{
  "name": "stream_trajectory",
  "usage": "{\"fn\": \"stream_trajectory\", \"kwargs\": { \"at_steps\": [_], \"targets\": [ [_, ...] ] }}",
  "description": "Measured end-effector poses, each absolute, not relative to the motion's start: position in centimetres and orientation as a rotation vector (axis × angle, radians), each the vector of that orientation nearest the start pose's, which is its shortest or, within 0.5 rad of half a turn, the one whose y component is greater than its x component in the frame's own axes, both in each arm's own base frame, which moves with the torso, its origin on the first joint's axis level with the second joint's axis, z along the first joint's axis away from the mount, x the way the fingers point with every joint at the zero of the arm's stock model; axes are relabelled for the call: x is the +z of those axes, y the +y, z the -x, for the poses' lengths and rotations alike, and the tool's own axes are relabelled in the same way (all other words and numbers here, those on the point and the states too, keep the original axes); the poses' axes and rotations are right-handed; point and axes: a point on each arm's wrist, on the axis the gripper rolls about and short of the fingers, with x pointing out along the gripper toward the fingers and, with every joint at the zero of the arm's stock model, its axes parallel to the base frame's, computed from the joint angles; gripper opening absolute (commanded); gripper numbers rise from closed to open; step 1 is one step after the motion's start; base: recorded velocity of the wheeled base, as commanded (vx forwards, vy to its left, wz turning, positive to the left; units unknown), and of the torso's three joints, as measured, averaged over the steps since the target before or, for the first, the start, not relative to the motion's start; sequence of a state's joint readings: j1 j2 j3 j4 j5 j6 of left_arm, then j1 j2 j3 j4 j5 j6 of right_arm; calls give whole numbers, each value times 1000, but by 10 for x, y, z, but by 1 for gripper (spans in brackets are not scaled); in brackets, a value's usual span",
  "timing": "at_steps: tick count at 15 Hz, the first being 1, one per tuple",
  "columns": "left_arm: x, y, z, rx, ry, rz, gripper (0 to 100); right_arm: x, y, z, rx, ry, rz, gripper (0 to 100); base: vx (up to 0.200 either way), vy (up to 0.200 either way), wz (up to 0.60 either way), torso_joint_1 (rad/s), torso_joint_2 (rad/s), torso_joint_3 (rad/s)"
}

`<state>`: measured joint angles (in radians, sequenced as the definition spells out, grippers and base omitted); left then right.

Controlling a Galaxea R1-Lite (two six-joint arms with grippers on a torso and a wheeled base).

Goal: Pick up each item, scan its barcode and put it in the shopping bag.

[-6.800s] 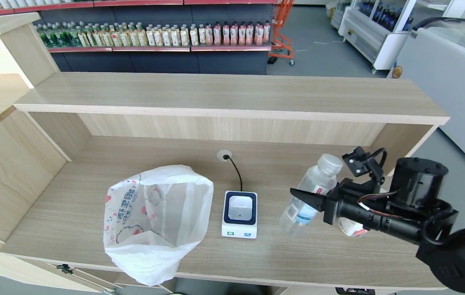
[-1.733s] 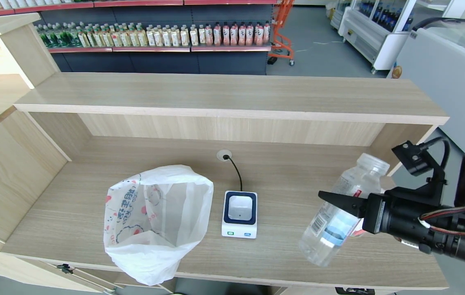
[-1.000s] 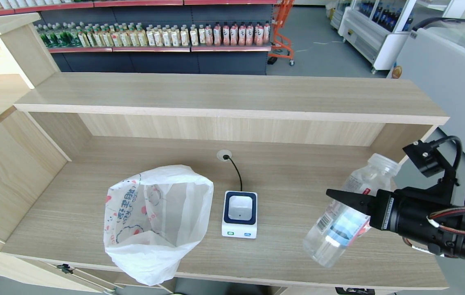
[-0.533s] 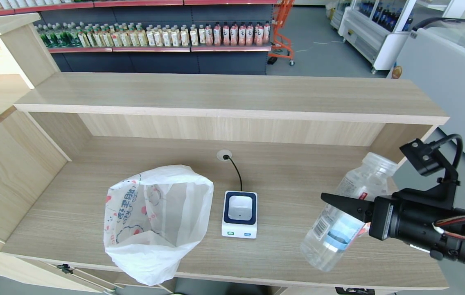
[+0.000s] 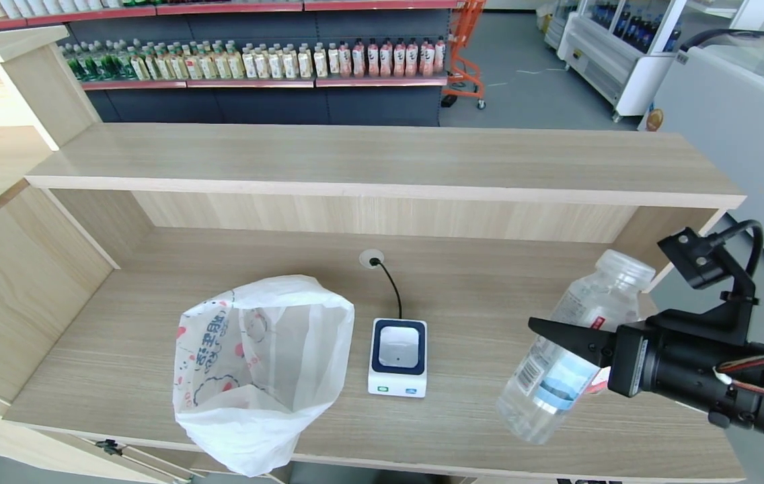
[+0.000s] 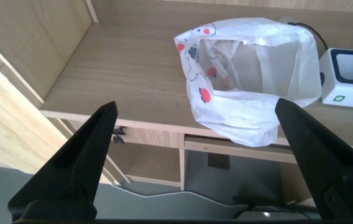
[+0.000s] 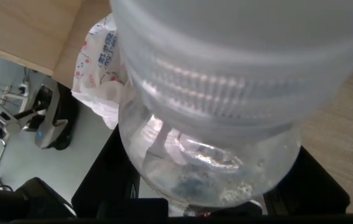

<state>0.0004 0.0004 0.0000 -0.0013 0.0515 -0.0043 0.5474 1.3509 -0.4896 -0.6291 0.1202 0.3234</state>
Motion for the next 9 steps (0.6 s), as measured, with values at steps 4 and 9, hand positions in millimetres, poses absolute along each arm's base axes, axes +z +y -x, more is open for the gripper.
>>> {"fn": "stream_trajectory", "kwargs": {
  "at_steps": [4, 9],
  "targets": [
    [76, 1, 23, 52, -1, 4, 100, 186, 109, -176, 623, 304, -171, 0, 0, 200, 0, 0, 5, -4],
    [76, 1, 23, 51, 0, 3, 100, 180, 106, -183, 577, 297, -77, 0, 0, 80, 0, 3, 2, 2]
  ]
}}
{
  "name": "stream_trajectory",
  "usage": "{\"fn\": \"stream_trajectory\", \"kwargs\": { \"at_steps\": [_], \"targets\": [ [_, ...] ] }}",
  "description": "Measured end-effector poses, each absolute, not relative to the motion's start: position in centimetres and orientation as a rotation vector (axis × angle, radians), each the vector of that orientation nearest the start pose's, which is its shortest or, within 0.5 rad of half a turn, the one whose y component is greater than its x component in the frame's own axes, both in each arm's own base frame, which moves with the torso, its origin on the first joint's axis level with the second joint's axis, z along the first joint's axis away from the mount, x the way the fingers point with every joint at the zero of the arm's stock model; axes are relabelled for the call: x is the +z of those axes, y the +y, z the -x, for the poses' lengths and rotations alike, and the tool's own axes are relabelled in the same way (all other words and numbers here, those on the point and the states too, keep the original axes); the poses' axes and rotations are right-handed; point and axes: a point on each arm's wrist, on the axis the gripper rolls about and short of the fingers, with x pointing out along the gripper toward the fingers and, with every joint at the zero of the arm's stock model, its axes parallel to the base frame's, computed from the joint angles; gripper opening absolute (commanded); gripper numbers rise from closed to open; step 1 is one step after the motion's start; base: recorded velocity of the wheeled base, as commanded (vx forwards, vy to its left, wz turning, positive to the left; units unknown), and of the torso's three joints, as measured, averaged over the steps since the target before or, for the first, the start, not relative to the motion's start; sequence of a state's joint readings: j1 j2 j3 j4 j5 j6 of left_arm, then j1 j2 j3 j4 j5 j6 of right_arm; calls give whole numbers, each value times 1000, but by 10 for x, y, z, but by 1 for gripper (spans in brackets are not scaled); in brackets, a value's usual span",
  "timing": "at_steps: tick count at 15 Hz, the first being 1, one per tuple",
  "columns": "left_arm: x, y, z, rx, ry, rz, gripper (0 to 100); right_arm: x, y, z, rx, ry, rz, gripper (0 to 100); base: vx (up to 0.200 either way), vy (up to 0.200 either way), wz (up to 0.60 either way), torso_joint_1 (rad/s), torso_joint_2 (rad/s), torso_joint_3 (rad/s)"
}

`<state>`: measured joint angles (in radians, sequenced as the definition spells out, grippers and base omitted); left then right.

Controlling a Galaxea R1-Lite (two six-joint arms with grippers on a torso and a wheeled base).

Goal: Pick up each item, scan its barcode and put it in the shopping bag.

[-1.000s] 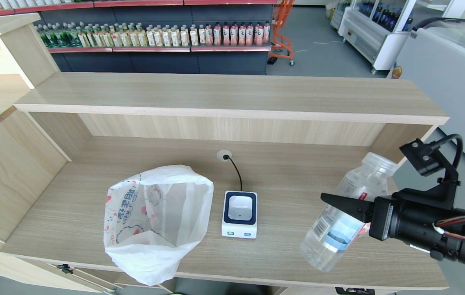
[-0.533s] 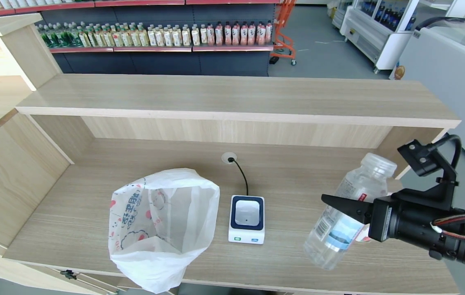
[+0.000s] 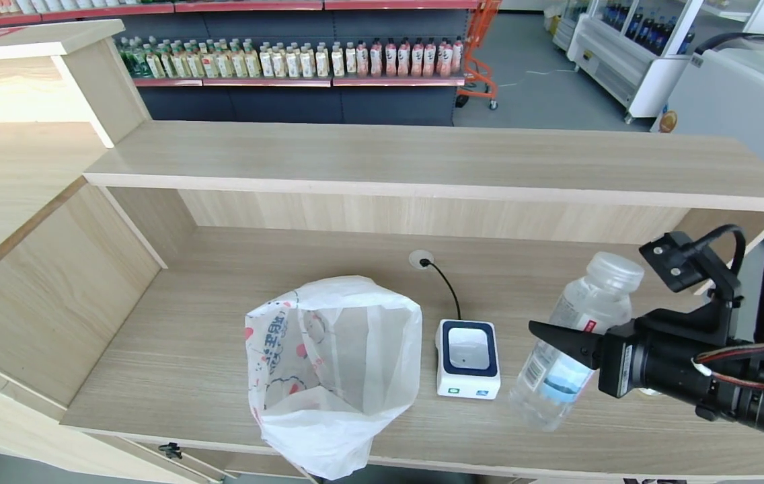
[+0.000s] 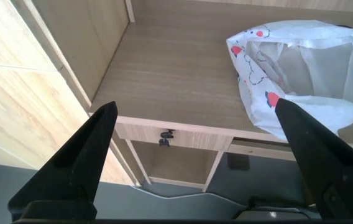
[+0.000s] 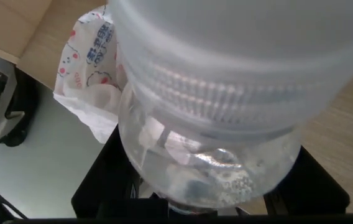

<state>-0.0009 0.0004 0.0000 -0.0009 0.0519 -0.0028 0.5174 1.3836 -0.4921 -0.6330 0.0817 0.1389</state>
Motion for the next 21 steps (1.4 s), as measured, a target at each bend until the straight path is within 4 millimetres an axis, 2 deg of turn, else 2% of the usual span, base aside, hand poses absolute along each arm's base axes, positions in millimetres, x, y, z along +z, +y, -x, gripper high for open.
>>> {"fn": "stream_trajectory", "kwargs": {
  "at_steps": [3, 5, 10, 12, 16, 21],
  "targets": [
    [76, 1, 23, 51, -1, 3, 100, 183, 108, -195, 567, 233, -12, 0, 0, 200, 0, -1, -1, 2],
    [76, 1, 23, 52, 0, 2, 100, 184, 110, -203, 569, 197, 49, 0, 0, 0, 0, 0, 0, 0],
    [76, 1, 23, 53, -1, 6, 100, 180, 115, -232, 565, 3, 356, 0, 0, 0, 0, 0, 0, 0],
    [76, 1, 23, 51, -1, 6, 100, 179, 119, -247, 591, -149, 525, 0, 0, 0, 0, 0, 0, 0],
    [76, 1, 23, 52, -1, 6, 100, 160, 126, -263, 720, -313, 838, 0, 0, 0, 0, 0, 0, 0],
    [76, 1, 23, 52, -1, 6, 100, 135, 130, -268, 875, -434, 1064, 0, 0, 0, 0, 0, 0, 0]
  ]
}}
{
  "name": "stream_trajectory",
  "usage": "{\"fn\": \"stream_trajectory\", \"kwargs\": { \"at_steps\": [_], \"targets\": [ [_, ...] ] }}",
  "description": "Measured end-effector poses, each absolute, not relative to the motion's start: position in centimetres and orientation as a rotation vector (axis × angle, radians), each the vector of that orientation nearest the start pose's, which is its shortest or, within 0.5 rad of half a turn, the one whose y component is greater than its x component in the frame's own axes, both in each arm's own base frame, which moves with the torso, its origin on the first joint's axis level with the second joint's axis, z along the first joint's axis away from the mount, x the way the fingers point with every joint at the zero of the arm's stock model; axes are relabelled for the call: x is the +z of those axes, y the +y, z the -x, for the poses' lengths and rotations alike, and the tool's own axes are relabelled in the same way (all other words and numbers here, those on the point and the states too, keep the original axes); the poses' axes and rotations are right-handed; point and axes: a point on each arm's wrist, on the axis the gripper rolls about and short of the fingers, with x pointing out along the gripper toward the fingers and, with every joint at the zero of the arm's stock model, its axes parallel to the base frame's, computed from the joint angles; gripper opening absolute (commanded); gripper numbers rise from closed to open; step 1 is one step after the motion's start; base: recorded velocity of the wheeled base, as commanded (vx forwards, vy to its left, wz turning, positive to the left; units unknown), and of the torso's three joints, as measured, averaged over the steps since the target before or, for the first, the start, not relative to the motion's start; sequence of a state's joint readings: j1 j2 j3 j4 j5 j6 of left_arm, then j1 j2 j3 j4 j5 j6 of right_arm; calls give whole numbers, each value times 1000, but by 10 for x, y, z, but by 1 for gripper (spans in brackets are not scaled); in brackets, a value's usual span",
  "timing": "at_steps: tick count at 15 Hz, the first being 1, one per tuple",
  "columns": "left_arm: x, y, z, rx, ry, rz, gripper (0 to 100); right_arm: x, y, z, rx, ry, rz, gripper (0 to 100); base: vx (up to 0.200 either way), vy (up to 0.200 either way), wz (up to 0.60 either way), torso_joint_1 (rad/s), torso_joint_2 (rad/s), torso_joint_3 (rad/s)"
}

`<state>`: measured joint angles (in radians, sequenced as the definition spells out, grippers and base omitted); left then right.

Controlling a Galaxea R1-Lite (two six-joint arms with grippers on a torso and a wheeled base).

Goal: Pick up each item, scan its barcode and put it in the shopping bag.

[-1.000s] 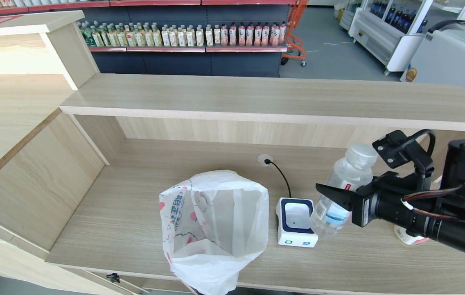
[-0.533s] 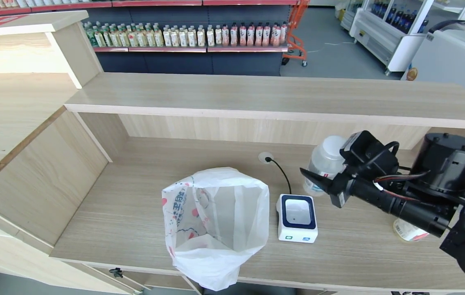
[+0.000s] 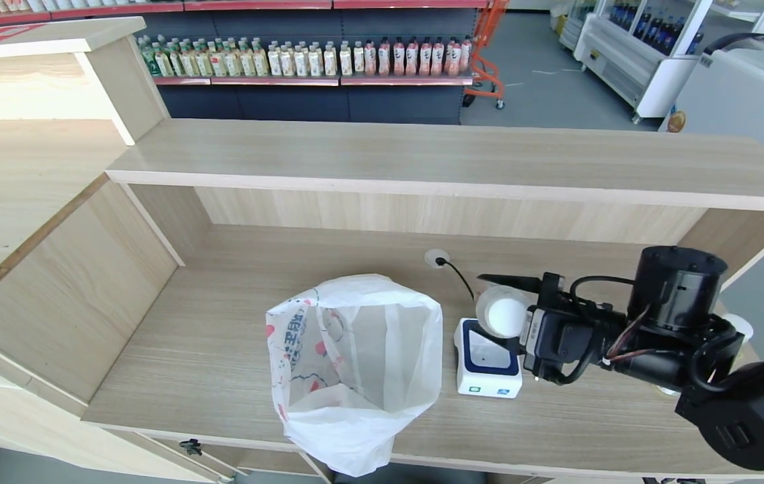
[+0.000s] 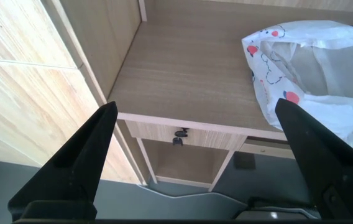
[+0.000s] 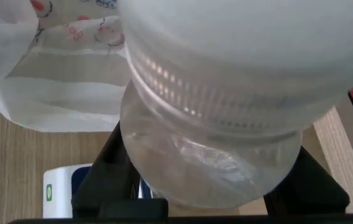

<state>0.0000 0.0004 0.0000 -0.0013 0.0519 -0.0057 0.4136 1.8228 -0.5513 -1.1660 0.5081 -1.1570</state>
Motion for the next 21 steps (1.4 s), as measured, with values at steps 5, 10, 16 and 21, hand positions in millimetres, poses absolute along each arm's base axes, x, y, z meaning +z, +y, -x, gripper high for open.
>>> {"fn": "stream_trajectory", "kwargs": {
  "at_steps": [5, 10, 16, 21],
  "targets": [
    [76, 1, 23, 52, -1, 6, 100, 113, 118, -273, 943, -432, 1152, 0, 0, 0, 0, 0, 0, 0],
    [76, 1, 23, 51, -1, 6, 100, 98, 116, -281, 987, -457, 1209, 0, 0, 0, 0, 0, 0, 0],
    [76, 1, 23, 52, -1, 6, 100, 91, 113, -298, 968, -475, 1258, 0, 0, 0, 0, 0, 0, 0],
    [76, 1, 23, 52, -1, 6, 100, 84, 120, -306, 995, -489, 1251, 0, 0, 0, 0, 0, 0, 0]
  ]
}}
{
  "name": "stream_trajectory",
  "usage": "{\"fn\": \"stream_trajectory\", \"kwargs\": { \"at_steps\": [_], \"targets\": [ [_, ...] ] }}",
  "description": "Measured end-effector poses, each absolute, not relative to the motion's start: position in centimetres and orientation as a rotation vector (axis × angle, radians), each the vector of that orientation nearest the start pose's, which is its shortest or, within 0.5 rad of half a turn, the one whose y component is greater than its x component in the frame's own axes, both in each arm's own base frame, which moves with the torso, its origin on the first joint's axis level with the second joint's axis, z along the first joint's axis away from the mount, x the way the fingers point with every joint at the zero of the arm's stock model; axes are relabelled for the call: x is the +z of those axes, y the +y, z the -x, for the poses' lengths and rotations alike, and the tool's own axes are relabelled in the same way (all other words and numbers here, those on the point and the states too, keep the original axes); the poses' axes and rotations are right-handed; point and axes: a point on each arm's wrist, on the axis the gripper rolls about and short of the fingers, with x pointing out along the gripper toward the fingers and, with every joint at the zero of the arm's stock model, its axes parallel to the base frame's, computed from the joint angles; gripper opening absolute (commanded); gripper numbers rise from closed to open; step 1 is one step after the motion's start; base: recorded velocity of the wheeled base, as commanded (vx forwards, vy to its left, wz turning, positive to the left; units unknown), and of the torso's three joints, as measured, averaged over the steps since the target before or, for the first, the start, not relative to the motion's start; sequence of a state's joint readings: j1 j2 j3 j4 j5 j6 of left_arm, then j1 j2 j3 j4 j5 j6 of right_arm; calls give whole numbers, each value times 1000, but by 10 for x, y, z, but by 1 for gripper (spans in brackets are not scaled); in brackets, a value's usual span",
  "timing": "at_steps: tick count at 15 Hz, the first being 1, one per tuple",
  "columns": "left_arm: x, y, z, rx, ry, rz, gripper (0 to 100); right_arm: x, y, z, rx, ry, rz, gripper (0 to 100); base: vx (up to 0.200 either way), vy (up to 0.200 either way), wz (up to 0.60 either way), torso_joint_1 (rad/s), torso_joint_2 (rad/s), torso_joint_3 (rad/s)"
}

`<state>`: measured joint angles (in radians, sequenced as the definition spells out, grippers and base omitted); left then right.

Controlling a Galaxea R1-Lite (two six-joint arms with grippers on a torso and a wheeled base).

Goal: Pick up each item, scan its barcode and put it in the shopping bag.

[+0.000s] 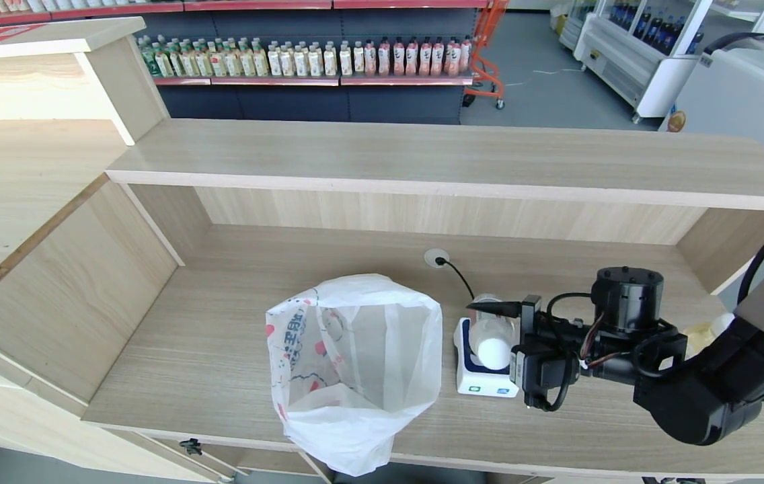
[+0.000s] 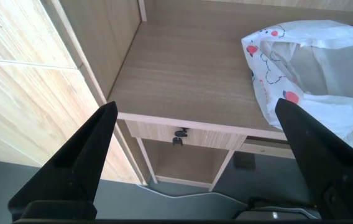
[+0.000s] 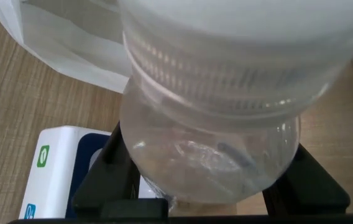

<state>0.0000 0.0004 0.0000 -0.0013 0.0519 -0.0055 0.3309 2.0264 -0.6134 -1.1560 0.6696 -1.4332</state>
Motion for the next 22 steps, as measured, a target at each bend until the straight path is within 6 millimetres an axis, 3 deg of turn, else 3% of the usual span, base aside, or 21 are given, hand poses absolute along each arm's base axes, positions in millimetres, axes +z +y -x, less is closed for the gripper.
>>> {"fn": "stream_trajectory", "kwargs": {
  "at_steps": [13, 17, 19, 22],
  "targets": [
    [76, 1, 23, 52, -1, 6, 100, 89, 121, -300, 1011, -445, 1197, 0, 0, 0, 0, 0, 0, 0],
    [76, 1, 23, 52, -1, 6, 100, 136, 138, -294, 971, -409, 915, 0, 0, 0, 0, 0, 0, 0],
    [76, 1, 23, 52, -1, 6, 100, 163, 138, -283, 895, -279, 641, 0, 0, 0, 0, 0, 0, 0],
    [76, 1, 23, 52, -1, 6, 100, 188, 131, -272, 699, -96, 180, 0, 0, 0, 0, 0, 0, 0]
  ]
}}
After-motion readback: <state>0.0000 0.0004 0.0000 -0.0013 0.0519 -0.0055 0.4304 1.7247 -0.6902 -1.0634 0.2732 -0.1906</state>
